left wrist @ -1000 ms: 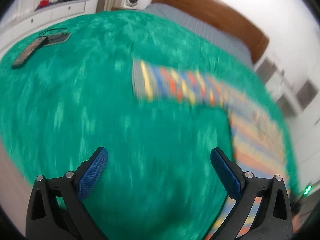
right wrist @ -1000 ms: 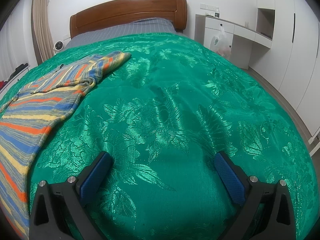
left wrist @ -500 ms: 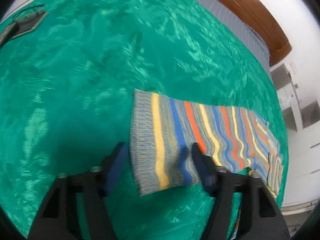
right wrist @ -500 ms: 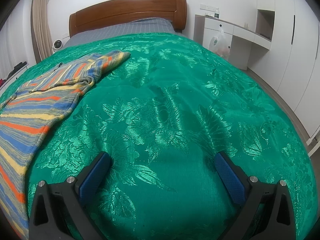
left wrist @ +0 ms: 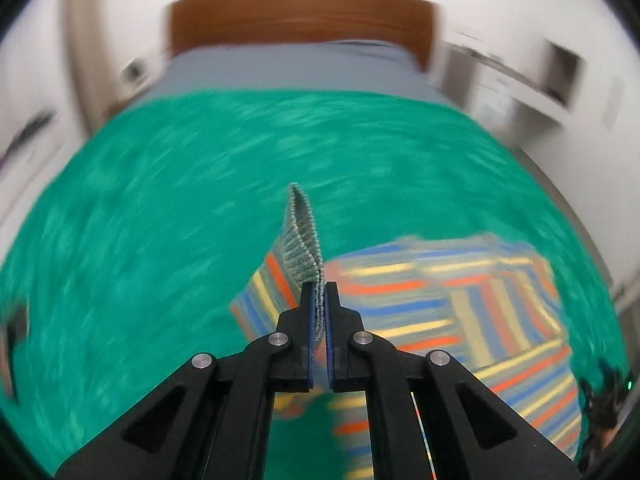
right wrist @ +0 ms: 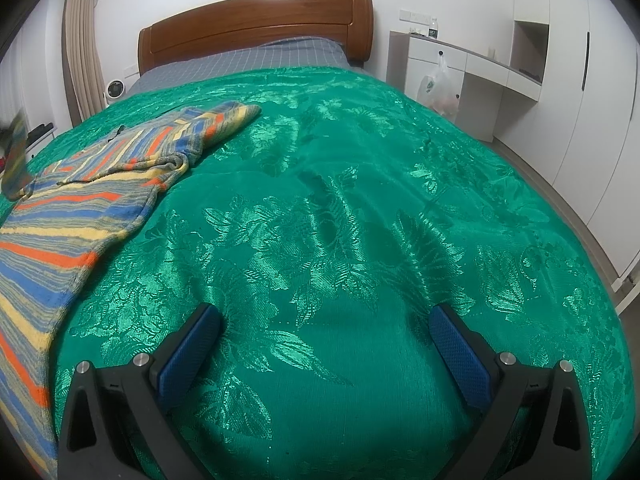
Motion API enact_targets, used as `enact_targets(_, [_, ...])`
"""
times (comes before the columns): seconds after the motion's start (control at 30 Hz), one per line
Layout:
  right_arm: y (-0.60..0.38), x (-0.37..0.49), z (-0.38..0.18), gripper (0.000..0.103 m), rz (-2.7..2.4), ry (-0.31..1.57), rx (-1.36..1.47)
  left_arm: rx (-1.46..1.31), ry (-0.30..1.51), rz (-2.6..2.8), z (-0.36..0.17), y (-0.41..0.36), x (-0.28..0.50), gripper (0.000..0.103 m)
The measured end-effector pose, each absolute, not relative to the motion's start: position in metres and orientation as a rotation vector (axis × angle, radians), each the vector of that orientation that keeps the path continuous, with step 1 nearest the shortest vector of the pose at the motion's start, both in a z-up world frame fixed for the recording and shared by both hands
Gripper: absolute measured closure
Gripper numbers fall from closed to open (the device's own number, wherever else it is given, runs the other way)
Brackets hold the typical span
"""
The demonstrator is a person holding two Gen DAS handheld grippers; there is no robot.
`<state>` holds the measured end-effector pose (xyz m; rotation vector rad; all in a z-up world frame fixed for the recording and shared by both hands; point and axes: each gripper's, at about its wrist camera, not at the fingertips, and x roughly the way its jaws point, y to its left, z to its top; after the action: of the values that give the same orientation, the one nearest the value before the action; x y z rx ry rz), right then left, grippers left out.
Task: Fold small clothes
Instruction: 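Grasp the opposite side edge of the sweater with the left gripper, then fold the held side over the sweater body and open the left gripper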
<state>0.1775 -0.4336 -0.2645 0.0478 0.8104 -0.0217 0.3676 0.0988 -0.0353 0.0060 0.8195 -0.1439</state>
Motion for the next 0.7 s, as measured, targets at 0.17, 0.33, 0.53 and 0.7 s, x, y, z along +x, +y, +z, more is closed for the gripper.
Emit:
enact_targets(0.17, [-0.434, 0.177, -0.265, 0.0, -0.022, 0.81, 0.047, 0.164, 0.801, -0.276, -0.049, -0.033, 0.369, 0.095])
enact_targets(0.33, [-0.434, 0.177, -0.265, 0.001, -0.021, 0.81, 0.047, 0.22, 0.906, -0.395, -0.105, -0.105, 0.336, 0.036])
enact_targets(0.53, [-0.434, 0.176, -0.264, 0.0, -0.021, 0.805, 0.048, 0.147, 0.908, -0.388, -0.114, -0.023, 0.279, 0.036])
enact_targets(0.7, [-0.434, 0.175, -0.263, 0.0, -0.023, 0.798, 0.047, 0.155, 0.938, -0.252, -0.125, 0.071, 0.289, 0.039])
